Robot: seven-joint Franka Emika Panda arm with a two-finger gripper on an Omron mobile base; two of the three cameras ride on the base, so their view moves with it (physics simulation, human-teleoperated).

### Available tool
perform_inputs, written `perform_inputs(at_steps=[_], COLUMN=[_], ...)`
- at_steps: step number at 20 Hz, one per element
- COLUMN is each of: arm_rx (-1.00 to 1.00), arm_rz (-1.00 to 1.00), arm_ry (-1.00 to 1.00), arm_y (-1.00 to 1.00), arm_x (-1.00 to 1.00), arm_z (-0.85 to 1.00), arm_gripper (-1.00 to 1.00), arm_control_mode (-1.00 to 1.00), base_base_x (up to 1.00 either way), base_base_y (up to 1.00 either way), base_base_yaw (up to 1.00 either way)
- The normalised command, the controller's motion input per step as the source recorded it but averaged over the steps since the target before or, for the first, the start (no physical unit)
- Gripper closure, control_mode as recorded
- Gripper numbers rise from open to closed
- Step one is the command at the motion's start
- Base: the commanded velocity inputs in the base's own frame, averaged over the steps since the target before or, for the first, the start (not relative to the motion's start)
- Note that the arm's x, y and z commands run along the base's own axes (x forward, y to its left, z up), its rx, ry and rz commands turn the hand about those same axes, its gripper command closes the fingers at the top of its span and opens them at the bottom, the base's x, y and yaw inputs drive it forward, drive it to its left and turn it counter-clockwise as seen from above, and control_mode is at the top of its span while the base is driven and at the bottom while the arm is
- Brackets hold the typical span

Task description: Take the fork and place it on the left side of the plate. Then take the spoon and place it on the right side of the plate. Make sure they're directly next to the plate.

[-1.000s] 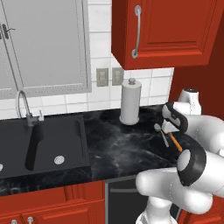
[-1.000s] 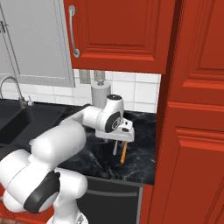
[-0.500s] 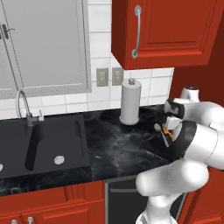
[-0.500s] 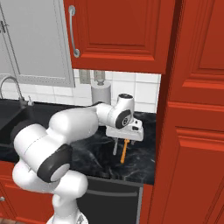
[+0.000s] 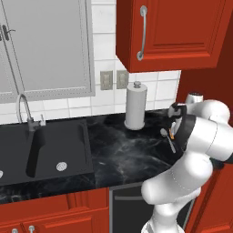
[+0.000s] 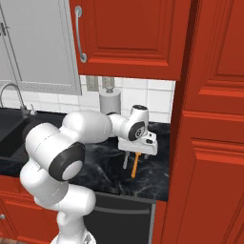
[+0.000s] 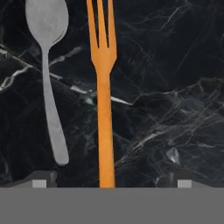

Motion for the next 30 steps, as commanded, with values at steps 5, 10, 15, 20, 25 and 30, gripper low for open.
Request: perform_inputs(at_steps=[5, 10, 15, 20, 25, 30], arm_rx=[0.00, 0.00, 0.00, 0.00, 0.00, 0.00], arm_rz=[0.00, 0.00, 0.00, 0.00, 0.00, 0.00], arm_ry=[0.00, 0.00, 0.00, 0.00, 0.00, 0.00], arm_y=[0.00, 0.00, 0.00, 0.00, 0.00, 0.00], arm_x=[0.10, 0.18, 0.19, 0.20, 0.13, 0.07], arm_z=[-0.21, -0.18, -0.13, -0.15, -0.18, -0.19], arm_gripper=[-1.00, -1.00, -1.00, -1.00, -1.00, -1.00], arm_control_mode=[-1.00, -1.00, -1.00, -1.00, -1.00, -1.00], base_base_x=[0.00, 0.00, 0.00, 0.00, 0.00, 0.00], base_base_y=[0.00, 0.00, 0.00, 0.00, 0.00, 0.00], base_base_yaw=[0.00, 0.00, 0.00, 0.00, 0.00, 0.00])
